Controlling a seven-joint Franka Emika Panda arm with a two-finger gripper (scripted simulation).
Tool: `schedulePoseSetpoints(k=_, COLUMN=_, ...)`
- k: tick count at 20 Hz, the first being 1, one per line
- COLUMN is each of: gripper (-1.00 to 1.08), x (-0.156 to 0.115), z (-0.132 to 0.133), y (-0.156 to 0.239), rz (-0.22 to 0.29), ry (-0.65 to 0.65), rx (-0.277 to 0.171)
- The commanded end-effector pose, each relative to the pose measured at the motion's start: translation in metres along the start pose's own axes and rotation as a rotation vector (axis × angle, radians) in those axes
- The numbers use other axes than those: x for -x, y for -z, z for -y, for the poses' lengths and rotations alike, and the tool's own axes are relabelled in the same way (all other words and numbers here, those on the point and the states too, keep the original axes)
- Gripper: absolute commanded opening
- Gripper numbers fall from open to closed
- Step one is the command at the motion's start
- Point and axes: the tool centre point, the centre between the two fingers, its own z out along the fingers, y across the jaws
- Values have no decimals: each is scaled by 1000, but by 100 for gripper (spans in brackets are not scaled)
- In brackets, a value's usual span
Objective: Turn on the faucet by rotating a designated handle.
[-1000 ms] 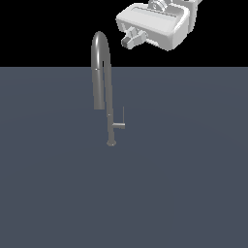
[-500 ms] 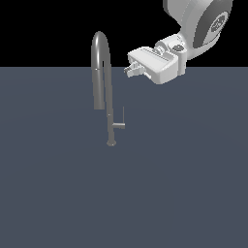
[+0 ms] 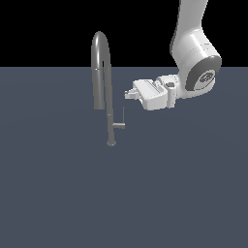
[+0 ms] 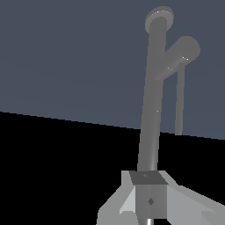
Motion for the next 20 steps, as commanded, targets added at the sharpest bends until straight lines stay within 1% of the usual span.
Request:
schedulePoseSetpoints(k=1, gripper=-100, x=-15, z=2, y=-4, rz=40, ry=-41, rx=-43)
schedulePoseSetpoints(k=5, gripper=-100, x=-33, z=3, y=-10, rz=85, ry=-90, rx=-93)
schedulePoseSetpoints(k=9, gripper=-100, x=-44, z=4, y=-14, rz=114, ry=-120, rx=-124)
schedulePoseSetpoints(k=13, gripper=-100, x=-48, z=4, y=-16, rz=126, ry=-132, rx=-137)
schedulePoseSetpoints(k=18, gripper=-100, x=-48, z=4, y=-17, rz=126, ry=-132, rx=-136)
schedulePoseSetpoints(k=20, gripper=-100, x=-46, z=-1, y=-17, rz=126, ry=-132, rx=-136)
